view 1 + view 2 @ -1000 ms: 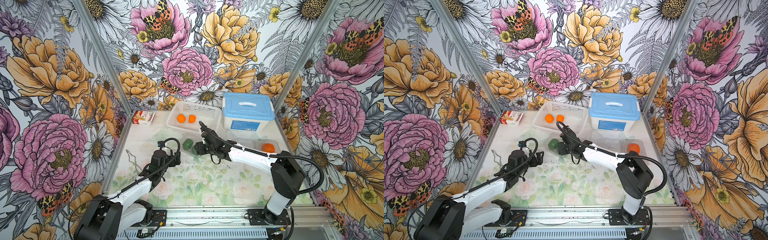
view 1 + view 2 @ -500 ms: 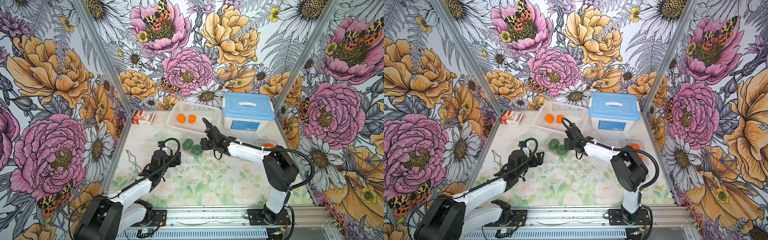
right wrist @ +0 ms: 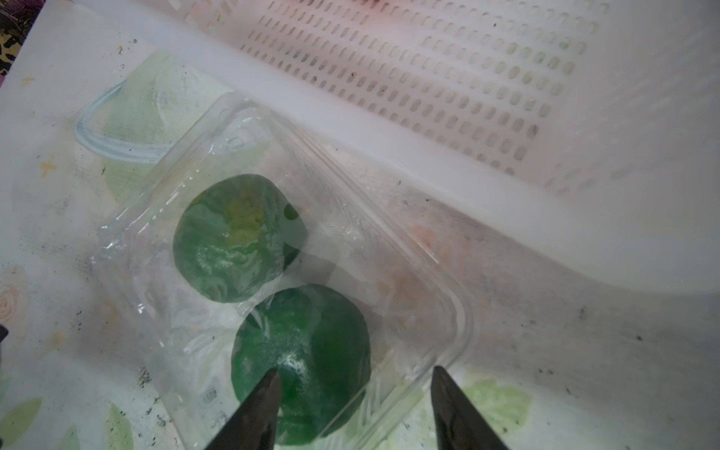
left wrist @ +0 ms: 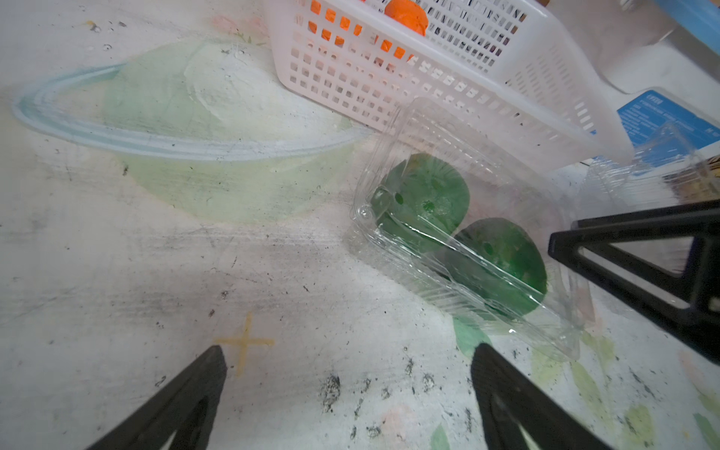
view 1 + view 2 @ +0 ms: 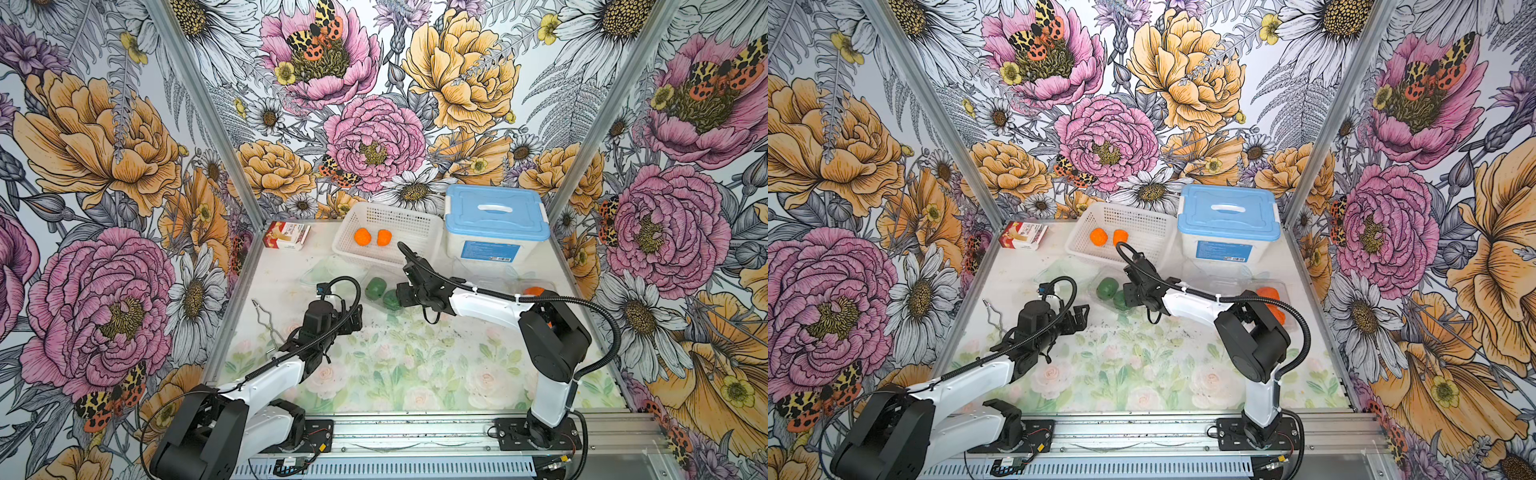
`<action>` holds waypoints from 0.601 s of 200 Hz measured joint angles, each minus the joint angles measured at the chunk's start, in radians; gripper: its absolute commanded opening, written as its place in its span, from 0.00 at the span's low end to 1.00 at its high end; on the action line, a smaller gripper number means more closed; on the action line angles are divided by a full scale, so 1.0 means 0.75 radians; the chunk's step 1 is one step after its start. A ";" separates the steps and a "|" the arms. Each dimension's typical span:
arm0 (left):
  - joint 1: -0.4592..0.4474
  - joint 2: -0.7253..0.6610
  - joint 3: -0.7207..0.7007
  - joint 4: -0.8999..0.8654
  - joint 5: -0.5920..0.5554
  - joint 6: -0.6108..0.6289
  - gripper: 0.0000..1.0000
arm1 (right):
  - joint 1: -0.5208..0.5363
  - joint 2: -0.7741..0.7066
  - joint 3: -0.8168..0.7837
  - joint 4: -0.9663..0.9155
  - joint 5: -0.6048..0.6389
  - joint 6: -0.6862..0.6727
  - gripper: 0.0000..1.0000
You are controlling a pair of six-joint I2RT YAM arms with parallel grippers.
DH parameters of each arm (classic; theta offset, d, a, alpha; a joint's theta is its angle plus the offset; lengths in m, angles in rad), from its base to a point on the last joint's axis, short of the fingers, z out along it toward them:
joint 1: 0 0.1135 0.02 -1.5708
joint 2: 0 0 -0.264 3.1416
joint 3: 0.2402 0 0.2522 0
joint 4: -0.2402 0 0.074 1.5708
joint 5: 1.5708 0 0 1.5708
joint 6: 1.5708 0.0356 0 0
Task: Take oranges out of containers
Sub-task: Adjust the packing box at the center of the board.
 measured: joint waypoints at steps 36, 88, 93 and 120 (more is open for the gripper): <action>0.000 -0.001 0.000 0.001 0.004 0.000 0.99 | 0.043 -0.017 -0.042 0.033 -0.004 0.035 0.60; 0.006 -0.022 0.000 0.006 0.012 -0.009 0.99 | 0.113 -0.031 -0.051 0.033 -0.040 0.076 0.60; 0.006 -0.022 0.000 0.006 0.013 -0.009 0.99 | 0.115 -0.034 -0.053 0.032 -0.046 0.077 0.61; 0.006 -0.022 0.000 0.006 0.015 -0.009 0.99 | 0.120 -0.060 -0.066 0.015 -0.052 0.080 0.61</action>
